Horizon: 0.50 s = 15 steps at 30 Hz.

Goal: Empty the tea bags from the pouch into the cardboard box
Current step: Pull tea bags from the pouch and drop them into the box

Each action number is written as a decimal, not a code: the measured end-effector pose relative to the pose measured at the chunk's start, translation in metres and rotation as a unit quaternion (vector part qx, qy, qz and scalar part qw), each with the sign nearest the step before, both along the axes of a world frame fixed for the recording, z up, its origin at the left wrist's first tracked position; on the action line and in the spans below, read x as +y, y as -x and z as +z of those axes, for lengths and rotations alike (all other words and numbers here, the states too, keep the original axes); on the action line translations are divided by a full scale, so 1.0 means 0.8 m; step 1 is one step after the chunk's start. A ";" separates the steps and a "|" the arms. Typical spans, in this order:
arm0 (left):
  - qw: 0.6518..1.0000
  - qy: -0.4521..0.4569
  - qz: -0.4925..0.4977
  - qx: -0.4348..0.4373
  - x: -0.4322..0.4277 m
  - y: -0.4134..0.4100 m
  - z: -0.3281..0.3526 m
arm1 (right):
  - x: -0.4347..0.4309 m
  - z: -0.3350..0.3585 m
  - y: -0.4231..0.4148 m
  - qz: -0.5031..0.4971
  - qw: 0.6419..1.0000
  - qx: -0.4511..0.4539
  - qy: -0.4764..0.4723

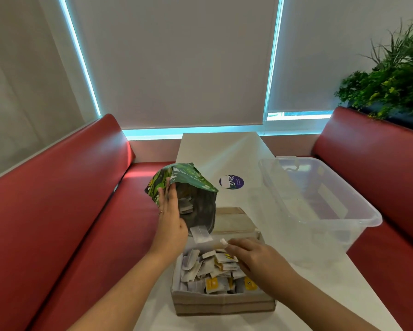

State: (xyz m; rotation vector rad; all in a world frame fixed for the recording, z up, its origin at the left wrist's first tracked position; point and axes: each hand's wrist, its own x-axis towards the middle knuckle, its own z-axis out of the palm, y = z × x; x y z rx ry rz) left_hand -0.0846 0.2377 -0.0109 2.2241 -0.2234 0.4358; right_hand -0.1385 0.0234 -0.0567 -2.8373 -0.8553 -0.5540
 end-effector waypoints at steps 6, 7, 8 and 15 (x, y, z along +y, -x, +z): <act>0.999 0.005 -0.005 -0.038 -0.008 0.007 0.003 | 0.031 0.015 -0.001 -0.001 0.997 -0.028 -0.078; 0.999 0.008 -0.008 -0.036 -0.010 0.008 0.003 | 0.040 0.019 -0.004 -0.002 0.996 -0.033 -0.078; 0.999 0.014 -0.011 -0.033 -0.013 0.009 0.004 | 0.048 0.023 -0.008 -0.004 0.996 -0.039 -0.078; 0.999 0.026 -0.015 -0.034 -0.010 0.009 0.000 | 0.043 0.025 -0.010 0.051 0.986 -0.091 -0.128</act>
